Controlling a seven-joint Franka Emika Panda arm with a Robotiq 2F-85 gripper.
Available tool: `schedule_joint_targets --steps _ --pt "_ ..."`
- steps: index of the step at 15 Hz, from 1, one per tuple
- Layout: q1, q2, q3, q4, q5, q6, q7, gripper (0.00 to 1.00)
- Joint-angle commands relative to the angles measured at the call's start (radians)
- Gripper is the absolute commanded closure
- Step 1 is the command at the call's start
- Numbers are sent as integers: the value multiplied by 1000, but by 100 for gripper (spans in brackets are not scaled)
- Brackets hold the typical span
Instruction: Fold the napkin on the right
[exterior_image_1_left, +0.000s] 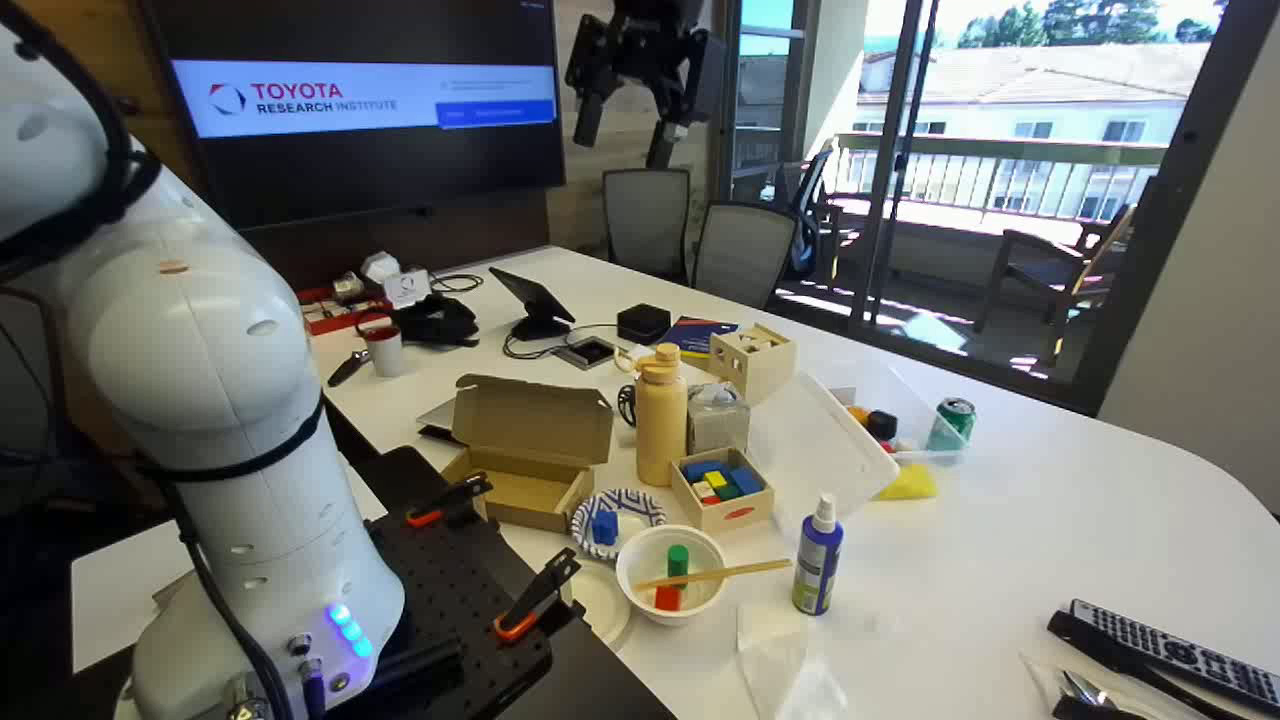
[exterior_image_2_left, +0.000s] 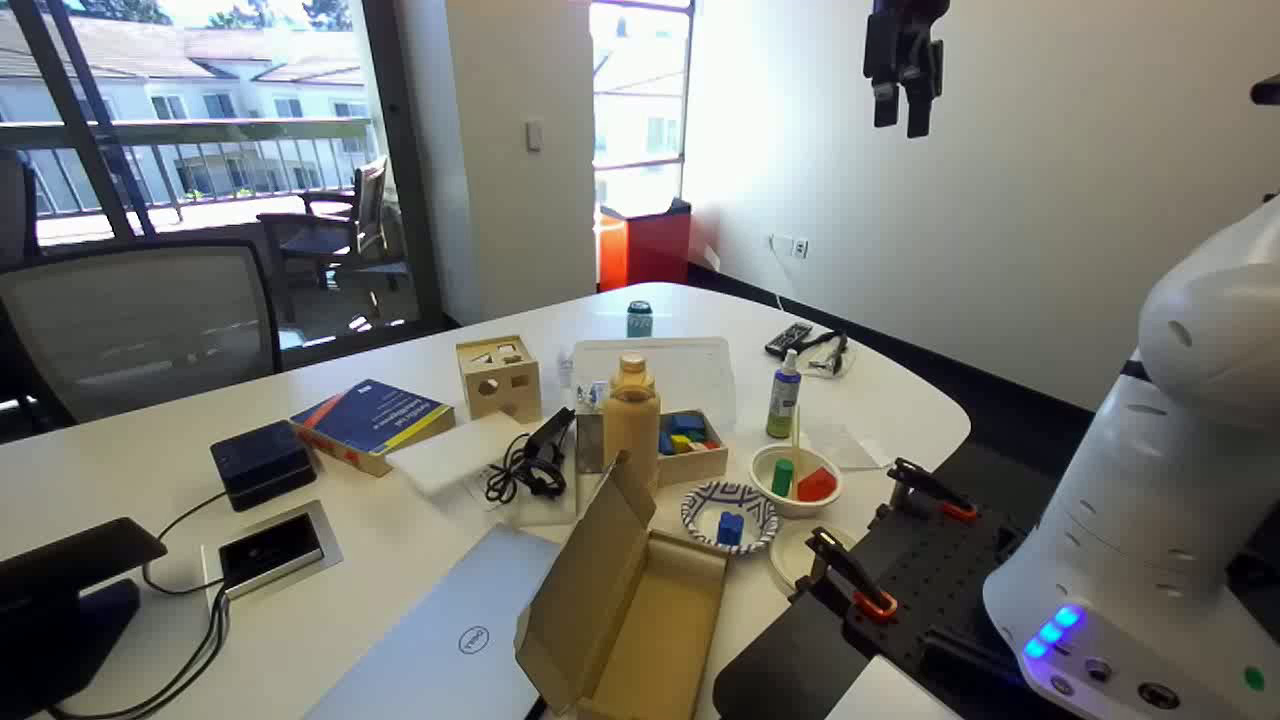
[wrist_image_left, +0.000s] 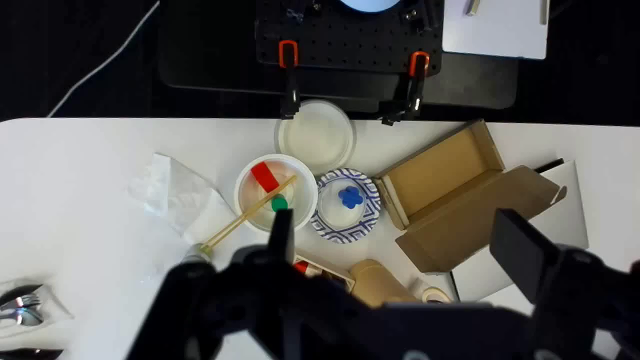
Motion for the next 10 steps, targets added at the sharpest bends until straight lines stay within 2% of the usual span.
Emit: schedule_joint_targets --steps 1,6,10 --pt "-18 3 14 3 5 -2 -6 0" --pt "-18 3 14 3 5 -2 -6 0" --pt "-32 110 -31 -3 16 61 -52 0"
